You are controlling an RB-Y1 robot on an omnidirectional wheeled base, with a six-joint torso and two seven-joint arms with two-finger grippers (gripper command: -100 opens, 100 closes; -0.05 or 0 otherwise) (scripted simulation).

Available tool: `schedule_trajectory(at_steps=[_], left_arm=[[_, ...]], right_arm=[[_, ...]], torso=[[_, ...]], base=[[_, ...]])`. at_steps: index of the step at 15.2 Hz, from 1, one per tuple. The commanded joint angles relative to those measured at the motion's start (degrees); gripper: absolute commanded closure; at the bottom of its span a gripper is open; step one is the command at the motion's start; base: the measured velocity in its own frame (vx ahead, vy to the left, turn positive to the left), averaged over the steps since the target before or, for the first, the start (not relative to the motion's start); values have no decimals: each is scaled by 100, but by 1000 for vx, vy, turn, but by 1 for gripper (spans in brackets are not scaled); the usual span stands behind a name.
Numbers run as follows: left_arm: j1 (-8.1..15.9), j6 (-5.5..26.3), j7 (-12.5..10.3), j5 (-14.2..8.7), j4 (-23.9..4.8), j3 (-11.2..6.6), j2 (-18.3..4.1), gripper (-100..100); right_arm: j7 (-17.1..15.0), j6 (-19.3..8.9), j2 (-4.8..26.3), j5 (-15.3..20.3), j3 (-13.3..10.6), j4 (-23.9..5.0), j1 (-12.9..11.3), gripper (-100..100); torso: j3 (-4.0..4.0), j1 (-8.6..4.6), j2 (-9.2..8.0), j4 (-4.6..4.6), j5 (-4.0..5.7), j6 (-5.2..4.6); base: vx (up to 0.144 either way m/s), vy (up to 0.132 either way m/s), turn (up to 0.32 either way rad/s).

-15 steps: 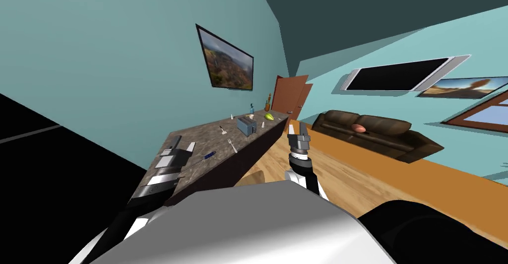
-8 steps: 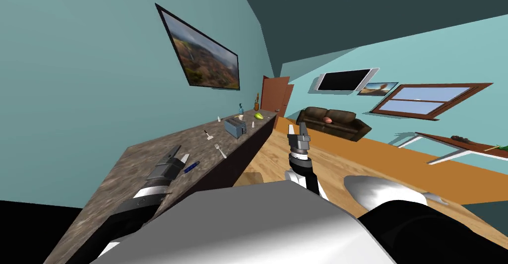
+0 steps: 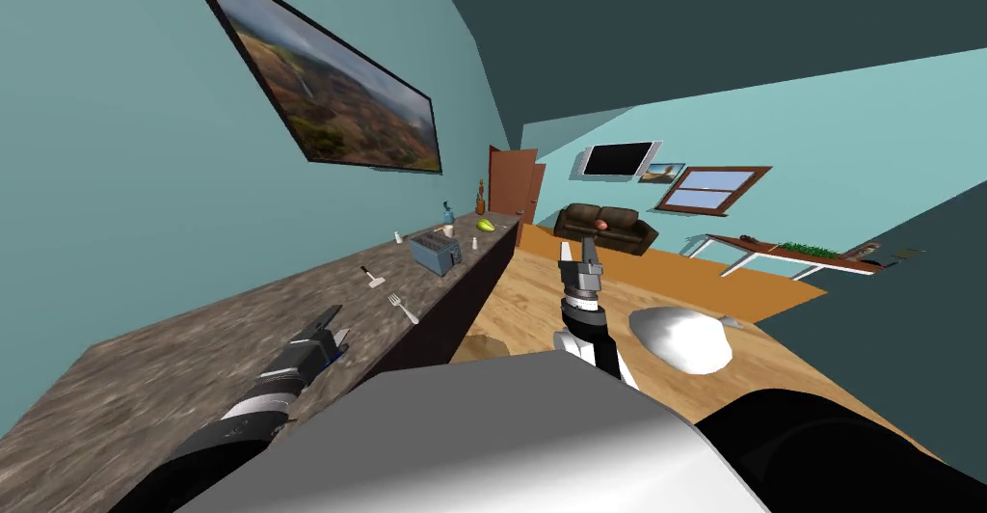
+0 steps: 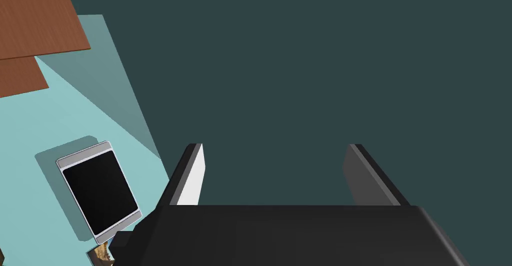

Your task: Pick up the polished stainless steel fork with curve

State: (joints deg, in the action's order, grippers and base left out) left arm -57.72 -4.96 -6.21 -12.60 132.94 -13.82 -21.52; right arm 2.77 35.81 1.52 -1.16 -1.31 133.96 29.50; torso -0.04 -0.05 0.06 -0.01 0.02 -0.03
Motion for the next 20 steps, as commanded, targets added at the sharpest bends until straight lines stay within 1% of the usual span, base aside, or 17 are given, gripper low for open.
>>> schedule_trajectory(at_steps=[1,3,4,5,6,7,8,9,10,11,12,13,14,15,17,18,20], left_arm=[[-286,286,36,-89,-34,-121,-126,-100],[-296,344,36,-89,-34,-121,-126,-100],[-530,545,67,-151,-46,-200,-201,-100],[-530,579,67,-151,-46,-200,-201,-100],[-763,709,97,-214,-60,-276,-270,-100],[-763,811,97,-214,-60,-276,-270,-100],[-763,816,97,-214,-60,-276,-270,-100],[-995,998,127,-278,-75,-348,-334,-100],[-995,1053,127,-278,-75,-348,-334,-100],[-1174,1232,157,-343,-92,-417,-393,-100],[-1225,1289,157,-343,-92,-417,-393,-100],[-1418,1491,186,-408,-109,-480,-448,-100],[-1451,1524,186,-408,-109,-480,-448,-100],[-1633,1697,215,-474,-127,-538,-497,-100],[-1673,1756,215,-474,-127,-538,-497,-100],[-1890,1931,243,-540,-147,-591,-542,-100],[-1890,1985,243,-540,-147,-591,-542,-100]], right_arm=[[0,0,0,0,0,0,0,0],[0,0,0,0,0,0,0,0],[0,0,0,0,1,0,1,0],[0,0,0,0,0,0,-1,0],[0,0,0,0,0,0,0,0],[0,0,0,0,0,0,-1,0],[0,0,0,0,0,0,0,0],[0,0,0,0,1,0,1,0],[0,0,0,0,0,0,0,0],[0,0,0,0,0,0,0,0],[0,0,0,0,0,0,0,0],[0,0,0,0,0,0,0,0],[0,0,0,0,0,0,0,0],[0,0,0,0,0,0,1,0],[0,0,1,0,1,0,0,0],[0,0,1,0,1,0,1,0],[0,0,1,0,1,0,0,0]], torso=[[0,0,0,0,0,0],[-1,2,3,-1,-1,-1],[-1,3,1,0,-1,3],[-1,2,2,0,-1,-3],[-2,2,3,0,-1,0],[-3,2,5,-1,0,-3],[-4,4,7,-1,-1,-1],[-3,5,4,-1,-2,4],[-2,3,4,-1,-1,-1],[-3,4,4,-1,-1,-1],[-4,3,6,-1,0,-3],[-5,3,8,-2,-1,0],[-5,3,9,-2,-1,-3],[-6,5,10,-2,-1,0],[-5,10,9,-2,-2,0],[-3,9,6,-1,-3,5],[-3,5,5,-1,-2,0]], base=[[48,-14,-425],[41,-7,-248],[46,-17,-366],[47,-11,-337],[57,-7,-445],[58,1,-379],[41,5,-90],[47,-5,-263],[47,-3,-334],[58,-3,-425],[61,2,-357],[65,-5,-421],[61,6,-320],[59,12,-459],[47,24,-223],[48,10,-305],[37,13,-217]])
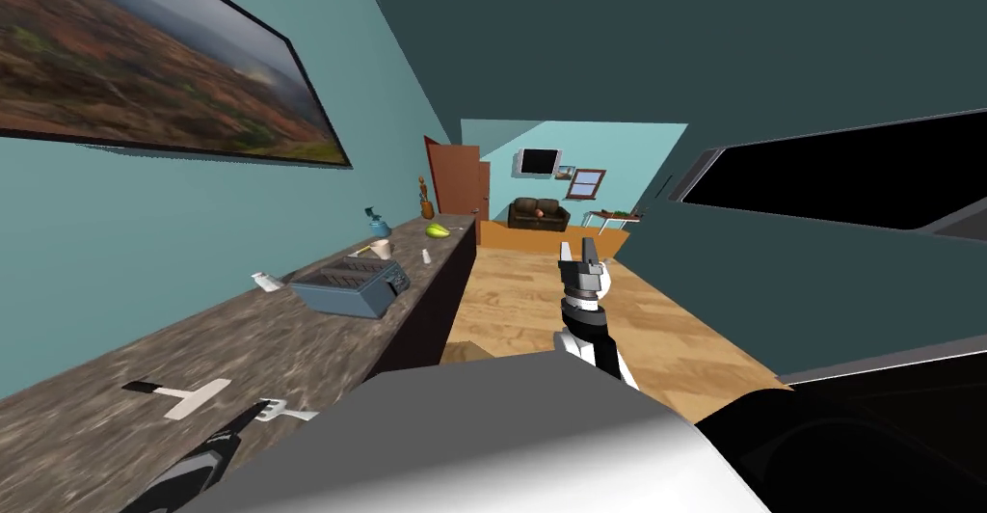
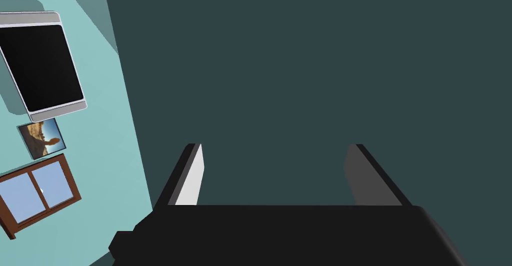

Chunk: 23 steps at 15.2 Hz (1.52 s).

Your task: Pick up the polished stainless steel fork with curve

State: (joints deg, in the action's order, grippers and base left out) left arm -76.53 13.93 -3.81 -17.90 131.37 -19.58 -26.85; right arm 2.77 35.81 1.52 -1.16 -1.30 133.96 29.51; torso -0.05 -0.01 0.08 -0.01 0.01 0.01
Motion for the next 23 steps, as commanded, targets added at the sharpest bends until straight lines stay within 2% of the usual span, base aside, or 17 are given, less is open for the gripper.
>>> schedule_trajectory(at_steps=[1,2,3,5,6,7,8,10,11,12,13,14,15,16,18,23], left_arm=[[-219,286,31,-75,-11,-60,-49,-100],[-219,320,31,-75,-11,-60,-49,-100],[-421,472,57,-141,-33,-99,-84,-100],[-421,540,57,-141,-33,-99,-84,-100],[-615,727,82,-206,-57,-129,-115,-100],[-615,753,82,-206,-57,-129,-115,-100],[-799,883,105,-271,-82,-152,-142,-100],[-799,959,105,-271,-82,-152,-142,-100],[-972,1146,127,-335,-108,-165,-165,-100],[-972,1157,127,-335,-108,-165,-165,-100],[-1133,1345,147,-398,-136,-169,-183,-100],[-1133,1346,147,-398,-136,-169,-183,-100],[-1282,1525,166,-461,-166,-163,-197,-100],[-1282,1525,166,-461,-166,-163,-197,-100],[-1537,1825,197,-581,-228,-122,-215,-100],[-1736,2123,221,-689,-290,-53,-221,-100]], right_arm=[[0,0,0,0,0,0,0,0],[0,0,0,0,-1,0,-1,0],[0,0,0,0,0,0,-1,0],[0,0,0,0,-1,0,-1,0],[0,0,0,0,0,0,0,0],[0,0,0,0,0,0,-1,0],[0,0,0,0,0,0,-1,0],[0,0,0,0,0,0,-1,0],[0,0,0,0,0,0,0,0],[0,0,0,0,0,0,-1,0],[0,0,0,0,0,0,-1,0],[0,0,0,0,0,0,-1,0],[0,0,0,0,0,0,0,0],[0,0,0,0,0,0,-1,0],[0,0,0,0,0,0,-1,0],[0,0,0,0,0,0,0,0]], torso=[[0,0,0,0,0,0],[0,-3,-1,0,1,-4],[0,-2,1,0,1,-3],[-3,2,5,-1,0,-5],[-1,3,2,-1,0,-1],[-1,3,1,-1,0,-4],[-1,2,1,0,0,-4],[-2,6,4,-1,-1,-4],[-1,4,2,0,-1,0],[-1,1,1,-1,1,-3],[-1,1,2,0,0,-3],[-1,2,2,-1,0,-6],[-2,4,3,-1,0,-3],[-2,4,2,-1,0,-4],[-2,4,4,-1,0,-4],[-2,4,4,-1,0,-2]], base=[[36,3,-236],[43,7,-272],[54,10,-405],[43,26,-259],[38,20,-246],[38,19,-294],[48,24,-368],[38,30,-223],[37,21,-241],[37,22,-261],[39,23,-363],[39,32,-285],[36,34,-303],[36,32,-253],[47,30,-384],[35,36,-220]])
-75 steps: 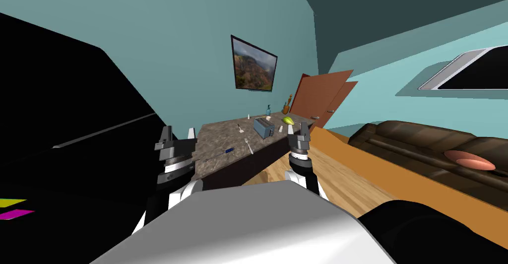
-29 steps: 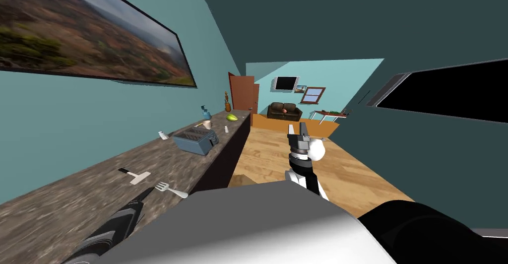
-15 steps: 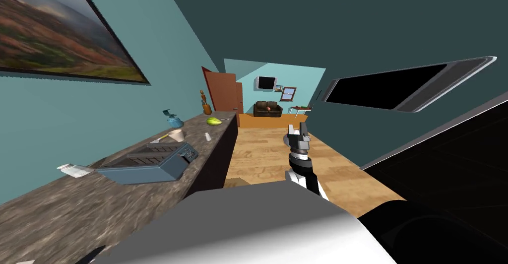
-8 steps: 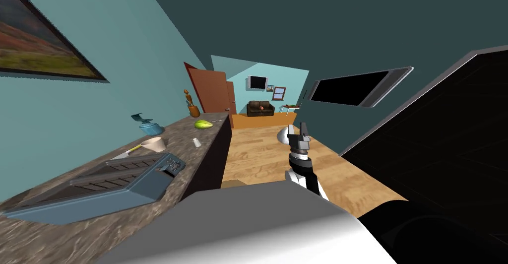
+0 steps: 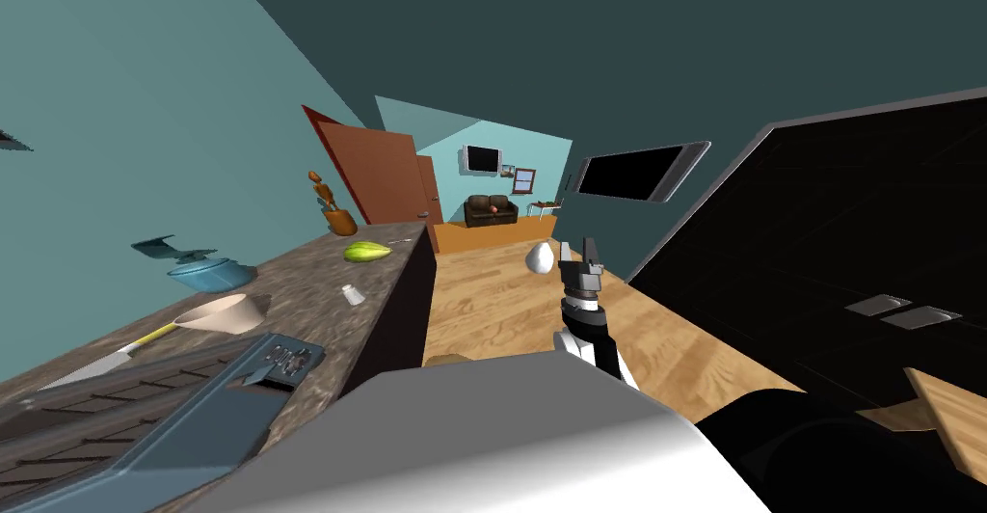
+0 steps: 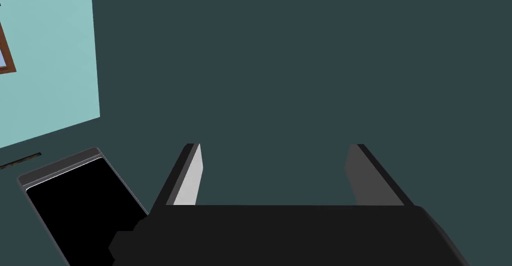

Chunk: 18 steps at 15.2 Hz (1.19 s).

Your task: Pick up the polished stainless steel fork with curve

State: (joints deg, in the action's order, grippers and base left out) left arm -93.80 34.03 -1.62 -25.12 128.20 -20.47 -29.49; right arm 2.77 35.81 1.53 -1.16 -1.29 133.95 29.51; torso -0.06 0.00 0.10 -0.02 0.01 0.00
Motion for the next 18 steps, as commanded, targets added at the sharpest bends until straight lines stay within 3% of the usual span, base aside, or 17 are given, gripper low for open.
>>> schedule_trajectory(at_steps=[1,5,6,11,13,14,18], left_arm=[[-88,226,11,-15,-2,74,44,-100],[-266,503,31,-138,-80,197,53,-100],[-206,446,18,-108,-51,158,42,-100],[235,488,3,-58,-543,282,74,-100],[204,503,0,-46,-487,277,86,-100],[218,507,-2,-42,-501,280,87,100],[205,515,-5,-42,-507,275,90,100]], right_arm=[[0,0,0,0,0,0,0,0],[0,0,0,0,0,0,0,0],[0,0,0,0,0,0,0,0],[0,0,-1,0,0,0,0,0],[0,0,-1,0,0,0,0,0],[0,0,-1,0,0,0,0,0],[0,0,-1,0,0,0,0,0]], torso=[[0,0,0,0,0,0],[1,-1,-2,1,0,-1],[2,0,-2,1,0,0],[14,-17,-23,6,3,2],[18,-14,-28,9,-1,3],[20,-6,-29,11,-7,4],[18,14,-21,16,-21,-4]], base=[[20,24,-197],[24,32,-236],[12,22,-71],[-26,-4,-78],[-29,-5,-52],[-6,-3,0],[-3,-1,7]])
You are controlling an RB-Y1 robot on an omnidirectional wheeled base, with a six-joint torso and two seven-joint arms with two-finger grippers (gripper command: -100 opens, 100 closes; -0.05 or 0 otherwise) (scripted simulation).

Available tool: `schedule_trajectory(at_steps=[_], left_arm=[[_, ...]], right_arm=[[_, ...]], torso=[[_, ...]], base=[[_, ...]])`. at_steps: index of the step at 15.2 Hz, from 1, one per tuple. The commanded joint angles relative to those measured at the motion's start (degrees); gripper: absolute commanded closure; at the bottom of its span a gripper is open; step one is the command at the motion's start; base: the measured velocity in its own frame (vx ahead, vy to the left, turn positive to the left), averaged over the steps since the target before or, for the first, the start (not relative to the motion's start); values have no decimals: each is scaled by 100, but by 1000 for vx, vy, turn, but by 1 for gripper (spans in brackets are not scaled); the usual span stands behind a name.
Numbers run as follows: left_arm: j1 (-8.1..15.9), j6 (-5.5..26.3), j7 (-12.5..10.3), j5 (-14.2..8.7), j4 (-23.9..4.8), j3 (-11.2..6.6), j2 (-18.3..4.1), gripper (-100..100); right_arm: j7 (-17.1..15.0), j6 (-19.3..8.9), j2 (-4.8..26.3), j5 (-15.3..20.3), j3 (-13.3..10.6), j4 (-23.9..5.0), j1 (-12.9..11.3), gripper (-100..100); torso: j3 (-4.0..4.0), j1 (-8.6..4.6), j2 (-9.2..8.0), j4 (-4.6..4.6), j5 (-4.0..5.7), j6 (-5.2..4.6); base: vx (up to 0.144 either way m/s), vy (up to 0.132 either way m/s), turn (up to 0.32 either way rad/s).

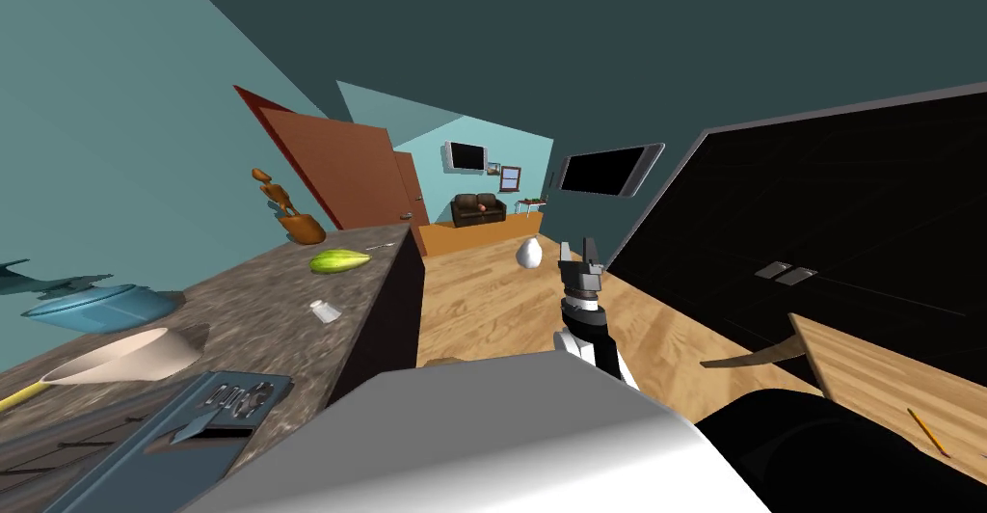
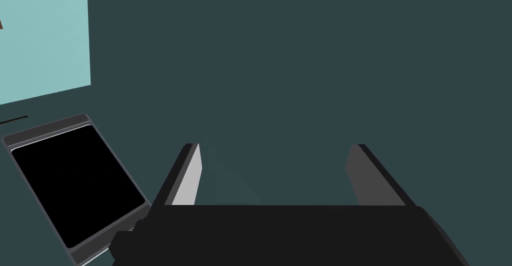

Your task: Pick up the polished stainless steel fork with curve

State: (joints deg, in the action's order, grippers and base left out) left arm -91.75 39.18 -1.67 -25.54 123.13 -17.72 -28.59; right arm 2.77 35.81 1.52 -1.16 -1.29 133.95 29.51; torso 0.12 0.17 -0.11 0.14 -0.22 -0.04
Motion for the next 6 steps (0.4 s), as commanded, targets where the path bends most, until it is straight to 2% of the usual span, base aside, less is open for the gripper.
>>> schedule_trajectory(at_steps=[1,5,6], left_arm=[[-167,-26,13,-39,185,-46,-29,100],[-415,-25,20,-68,461,-112,-46,100],[-339,-22,16,-72,374,-101,-56,100]], right_arm=[[0,0,0,0,0,0,0,0],[0,0,0,0,0,0,1,0],[0,0,0,0,0,0,1,0]], torso=[[0,0,0,0,0,0],[-11,2,18,-5,1,3],[-12,0,19,-5,1,1]], base=[[22,5,86],[41,7,95],[20,0,16]])
